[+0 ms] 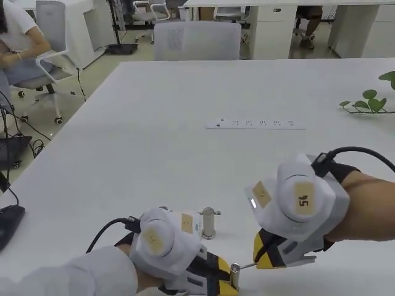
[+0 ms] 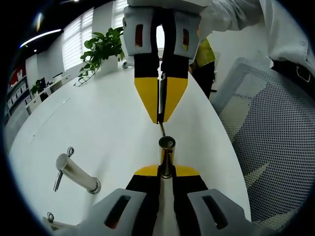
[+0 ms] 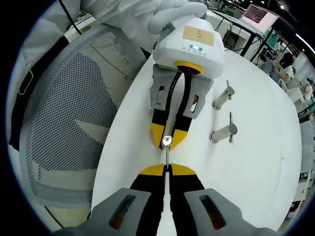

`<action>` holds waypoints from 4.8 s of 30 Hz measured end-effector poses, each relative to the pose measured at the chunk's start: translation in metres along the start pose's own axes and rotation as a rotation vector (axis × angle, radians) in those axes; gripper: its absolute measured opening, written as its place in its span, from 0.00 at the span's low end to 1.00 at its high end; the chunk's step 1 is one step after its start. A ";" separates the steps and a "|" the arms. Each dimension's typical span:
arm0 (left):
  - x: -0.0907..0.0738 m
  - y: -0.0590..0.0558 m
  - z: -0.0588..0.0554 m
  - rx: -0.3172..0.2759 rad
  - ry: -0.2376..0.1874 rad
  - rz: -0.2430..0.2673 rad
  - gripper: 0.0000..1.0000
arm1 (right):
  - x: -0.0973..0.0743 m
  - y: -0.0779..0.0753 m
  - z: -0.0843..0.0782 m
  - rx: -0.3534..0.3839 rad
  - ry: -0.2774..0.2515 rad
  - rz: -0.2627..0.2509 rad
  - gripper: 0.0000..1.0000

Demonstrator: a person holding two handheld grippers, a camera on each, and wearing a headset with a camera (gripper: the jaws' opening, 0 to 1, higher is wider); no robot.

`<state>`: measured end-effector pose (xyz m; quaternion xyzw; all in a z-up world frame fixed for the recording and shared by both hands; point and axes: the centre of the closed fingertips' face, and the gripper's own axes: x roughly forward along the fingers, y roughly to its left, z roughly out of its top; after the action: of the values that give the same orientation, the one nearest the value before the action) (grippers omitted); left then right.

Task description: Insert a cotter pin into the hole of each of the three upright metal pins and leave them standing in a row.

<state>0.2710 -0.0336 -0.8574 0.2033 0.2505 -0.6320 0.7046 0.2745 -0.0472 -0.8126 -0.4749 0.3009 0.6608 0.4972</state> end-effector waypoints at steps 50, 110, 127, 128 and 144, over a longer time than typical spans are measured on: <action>0.001 -0.002 0.000 -0.015 -0.007 -0.005 0.06 | 0.012 0.002 0.017 -0.074 -0.032 0.040 0.03; -0.011 0.006 -0.001 -0.131 -0.060 0.055 0.21 | 0.006 0.000 -0.004 0.110 -0.103 0.013 0.15; -0.053 -0.003 0.010 -0.170 -0.178 0.122 0.38 | 0.014 0.010 -0.004 0.288 -0.266 0.015 0.28; -0.056 -0.003 0.010 -0.174 -0.185 0.125 0.39 | 0.015 0.011 -0.004 0.297 -0.274 0.015 0.28; -0.116 -0.005 0.005 -0.196 -0.258 0.244 0.63 | 0.029 0.012 -0.001 0.334 -0.330 0.005 0.32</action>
<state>0.2582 0.0541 -0.7829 0.0802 0.1920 -0.5353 0.8186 0.2615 -0.0413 -0.8412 -0.2708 0.3217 0.6720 0.6096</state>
